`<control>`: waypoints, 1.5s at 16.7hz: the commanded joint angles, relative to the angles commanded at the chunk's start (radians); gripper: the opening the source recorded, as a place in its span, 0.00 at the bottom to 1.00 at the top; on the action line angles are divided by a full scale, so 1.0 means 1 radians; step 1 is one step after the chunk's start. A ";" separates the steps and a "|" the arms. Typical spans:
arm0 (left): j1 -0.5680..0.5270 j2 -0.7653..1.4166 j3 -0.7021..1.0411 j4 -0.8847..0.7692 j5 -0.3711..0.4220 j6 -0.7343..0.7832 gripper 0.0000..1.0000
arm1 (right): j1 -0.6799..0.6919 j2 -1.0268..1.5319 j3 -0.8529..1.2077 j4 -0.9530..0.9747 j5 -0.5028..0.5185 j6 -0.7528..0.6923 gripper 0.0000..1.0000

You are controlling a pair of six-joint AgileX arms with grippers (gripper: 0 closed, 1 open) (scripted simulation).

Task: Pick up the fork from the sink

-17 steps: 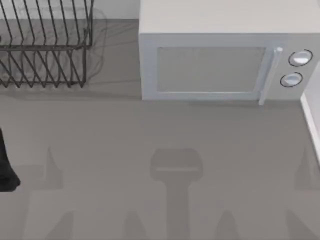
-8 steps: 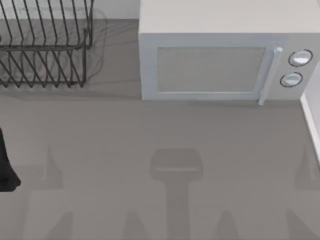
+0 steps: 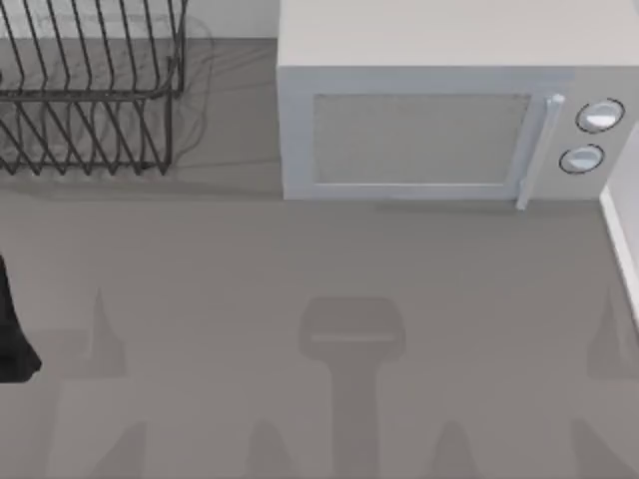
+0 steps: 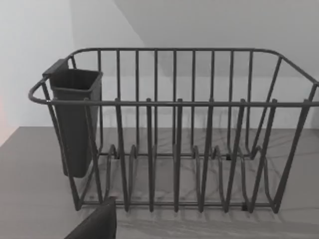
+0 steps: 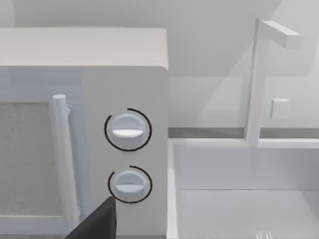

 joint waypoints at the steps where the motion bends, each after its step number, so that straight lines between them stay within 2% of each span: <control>1: 0.000 0.000 0.000 0.000 0.000 0.000 1.00 | 0.000 0.000 0.000 0.000 0.000 0.000 1.00; 7: 0.000 0.000 0.000 0.000 0.000 0.000 1.00 | -0.001 0.009 0.008 -0.005 0.000 -0.001 1.00; 12: 0.000 0.000 0.000 0.000 0.000 0.000 1.00 | -0.022 0.200 0.170 -0.103 0.000 -0.018 1.00; 17: 0.000 0.000 0.000 0.000 0.000 0.000 1.00 | -0.062 0.583 0.497 -0.302 0.001 -0.053 1.00; 25: 0.000 0.000 0.000 0.000 0.000 0.000 1.00 | -0.146 1.382 1.179 -0.717 0.003 -0.129 1.00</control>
